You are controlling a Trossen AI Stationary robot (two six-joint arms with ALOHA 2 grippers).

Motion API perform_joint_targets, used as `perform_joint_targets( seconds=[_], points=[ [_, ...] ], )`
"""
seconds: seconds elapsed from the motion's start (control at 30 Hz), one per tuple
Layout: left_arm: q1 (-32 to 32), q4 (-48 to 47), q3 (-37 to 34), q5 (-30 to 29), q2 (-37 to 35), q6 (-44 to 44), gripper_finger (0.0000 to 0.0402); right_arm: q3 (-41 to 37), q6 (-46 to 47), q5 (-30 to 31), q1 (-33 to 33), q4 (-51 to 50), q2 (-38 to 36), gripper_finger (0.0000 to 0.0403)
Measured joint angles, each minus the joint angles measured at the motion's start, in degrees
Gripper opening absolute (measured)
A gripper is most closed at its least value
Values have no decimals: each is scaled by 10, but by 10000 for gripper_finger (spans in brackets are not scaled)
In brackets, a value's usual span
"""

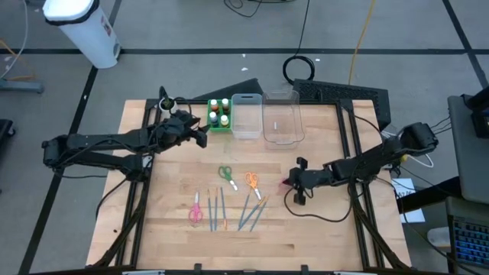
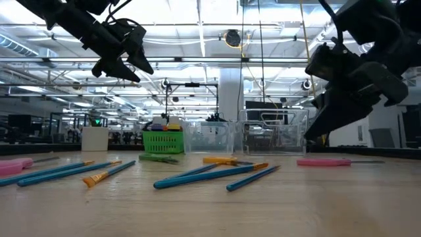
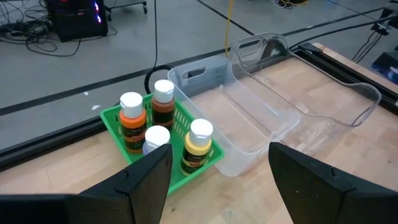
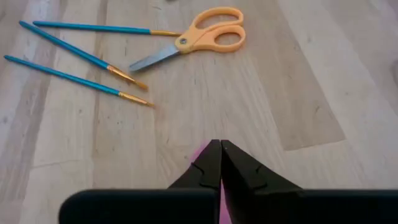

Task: Pick & Place Paint Supplies
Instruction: Put the top right pink scissors into the transparent bin

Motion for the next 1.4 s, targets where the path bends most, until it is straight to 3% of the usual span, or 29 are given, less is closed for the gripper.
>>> perform_joint_targets(
  seconds=[0.17, 0.27, 0.57, 0.7, 0.9, 1.17, 1.4],
  points=[
    [0, 0, 0, 10, 0, 0, 271, 0, -5, -2, 4, 14, -11, 1],
    [0, 0, 0, 11, 0, 0, 271, 0, -10, -38, 13, 26, -3, 13],
    [0, 4, 0, 12, 0, -1, 271, 0, -25, -26, 42, 61, 67, 144],
    [0, 17, 0, 12, 0, -1, 271, 1, -25, -22, 41, 87, 109, 170],
    [0, 28, 0, 13, 0, 0, 271, 3, 3, 23, 42, 73, 155, 141],
    [0, 29, 0, 13, 0, 0, 271, 4, 27, 21, 42, 19, 202, 12],
    [0, 29, 0, 14, 0, -13, 271, 2, 24, 3, 41, 22, 178, 3]
  ],
)
